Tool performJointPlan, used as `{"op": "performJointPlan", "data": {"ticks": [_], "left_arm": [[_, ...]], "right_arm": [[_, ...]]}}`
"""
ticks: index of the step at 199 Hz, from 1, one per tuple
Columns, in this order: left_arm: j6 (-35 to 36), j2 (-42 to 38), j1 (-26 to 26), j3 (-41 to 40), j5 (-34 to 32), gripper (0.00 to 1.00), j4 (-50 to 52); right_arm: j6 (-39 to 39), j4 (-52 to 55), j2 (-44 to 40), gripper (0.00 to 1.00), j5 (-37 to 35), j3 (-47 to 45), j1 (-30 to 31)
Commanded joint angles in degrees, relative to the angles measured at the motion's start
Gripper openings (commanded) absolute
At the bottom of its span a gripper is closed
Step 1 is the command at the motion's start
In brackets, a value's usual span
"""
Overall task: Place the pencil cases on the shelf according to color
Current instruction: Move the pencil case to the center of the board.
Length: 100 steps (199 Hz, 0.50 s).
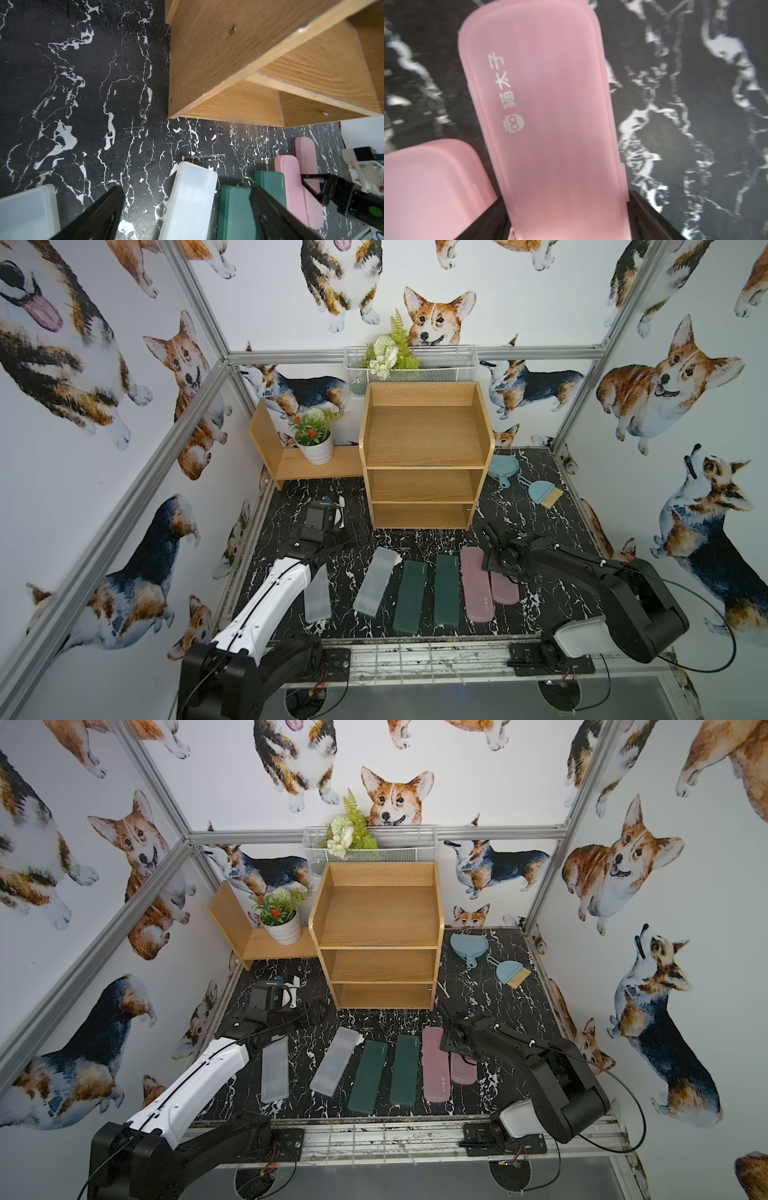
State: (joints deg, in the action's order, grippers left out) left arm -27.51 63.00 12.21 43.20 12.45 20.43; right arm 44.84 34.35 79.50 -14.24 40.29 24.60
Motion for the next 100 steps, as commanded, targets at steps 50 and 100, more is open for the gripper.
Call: {"op": "performJointPlan", "data": {"ticks": [50, 100], "left_arm": [[-2.59, -1.02, 0.35, 0.31, 2.41, 1.0, -1.0], [-4.29, -1.2, 2.18, 0.59, 1.8, 0.99, -1.4]], "right_arm": [[0.94, 3.9, -13.14, 0.91, 4.58, -5.31, 0.57], [3.14, 2.94, -13.44, 0.91, 4.91, -8.49, 3.71]]}}
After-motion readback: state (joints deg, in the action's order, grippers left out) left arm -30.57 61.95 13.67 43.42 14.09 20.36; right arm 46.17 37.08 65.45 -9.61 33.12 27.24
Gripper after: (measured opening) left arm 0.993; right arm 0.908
